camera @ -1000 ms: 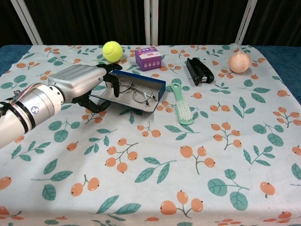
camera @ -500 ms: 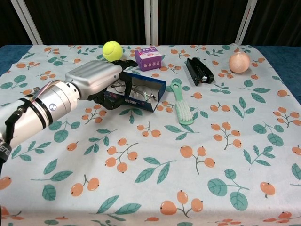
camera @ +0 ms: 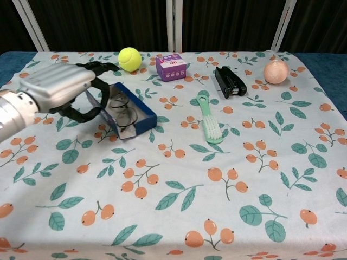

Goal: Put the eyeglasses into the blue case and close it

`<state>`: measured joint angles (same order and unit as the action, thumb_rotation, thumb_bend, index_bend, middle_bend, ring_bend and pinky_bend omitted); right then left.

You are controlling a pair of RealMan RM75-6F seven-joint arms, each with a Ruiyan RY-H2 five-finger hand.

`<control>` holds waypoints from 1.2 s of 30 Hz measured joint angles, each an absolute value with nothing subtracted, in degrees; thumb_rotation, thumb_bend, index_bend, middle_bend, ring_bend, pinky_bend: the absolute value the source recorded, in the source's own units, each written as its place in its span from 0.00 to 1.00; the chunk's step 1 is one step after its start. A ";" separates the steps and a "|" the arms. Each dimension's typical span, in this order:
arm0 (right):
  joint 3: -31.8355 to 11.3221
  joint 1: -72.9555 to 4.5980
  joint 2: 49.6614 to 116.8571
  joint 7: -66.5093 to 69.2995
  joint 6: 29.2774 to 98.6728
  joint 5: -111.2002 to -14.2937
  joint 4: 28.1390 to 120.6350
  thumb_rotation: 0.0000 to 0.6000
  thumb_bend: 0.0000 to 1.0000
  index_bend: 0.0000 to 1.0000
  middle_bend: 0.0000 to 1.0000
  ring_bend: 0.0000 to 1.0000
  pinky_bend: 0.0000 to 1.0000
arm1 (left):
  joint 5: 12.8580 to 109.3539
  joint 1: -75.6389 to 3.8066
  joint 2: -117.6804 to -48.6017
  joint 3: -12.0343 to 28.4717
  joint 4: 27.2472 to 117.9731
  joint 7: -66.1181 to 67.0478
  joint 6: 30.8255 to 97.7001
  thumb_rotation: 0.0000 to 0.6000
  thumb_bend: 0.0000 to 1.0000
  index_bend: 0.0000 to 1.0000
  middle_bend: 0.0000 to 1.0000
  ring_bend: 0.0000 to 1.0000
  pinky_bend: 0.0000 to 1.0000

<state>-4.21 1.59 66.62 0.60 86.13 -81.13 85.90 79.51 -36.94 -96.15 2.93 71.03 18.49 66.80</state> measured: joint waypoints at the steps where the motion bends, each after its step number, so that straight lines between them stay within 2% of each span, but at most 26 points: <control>1: -4.17 1.54 66.73 0.42 86.07 -81.18 85.92 1.00 0.29 0.00 0.00 0.00 0.00 | 80.12 -36.20 -94.57 2.24 71.53 18.68 67.50 1.00 0.47 0.76 0.05 0.06 0.16; 7: -4.03 1.09 67.17 -1.17 85.67 -81.54 86.49 1.00 0.29 0.00 0.00 0.00 0.00 | 82.85 -33.10 -87.37 -0.13 75.49 19.47 70.55 1.00 0.47 0.76 0.05 0.06 0.16; 11: -3.92 0.65 67.36 -2.61 85.39 -81.97 87.38 1.00 0.29 0.00 0.00 0.00 0.00 | 83.96 -32.69 -85.66 -0.33 77.74 20.11 70.58 1.00 0.47 0.76 0.05 0.06 0.16; 18: -3.85 0.44 67.50 -3.30 85.05 -81.73 87.77 1.00 0.30 0.00 0.00 0.00 0.00 | 81.91 -34.55 -86.40 1.37 76.89 20.85 65.30 1.00 0.47 0.76 0.05 0.06 0.16; 25: -3.99 0.48 67.51 -2.38 84.69 -81.03 87.03 1.00 0.29 0.00 0.00 0.00 0.00 | 76.81 -38.55 -88.59 5.14 73.67 23.45 58.24 1.00 0.47 0.76 0.05 0.06 0.16; 36: -4.28 0.31 67.80 -0.53 83.41 -79.66 85.30 1.00 0.30 0.00 0.00 0.00 0.00 | 72.47 -42.62 -92.06 7.49 68.68 26.77 52.57 1.00 0.47 0.76 0.05 0.06 0.16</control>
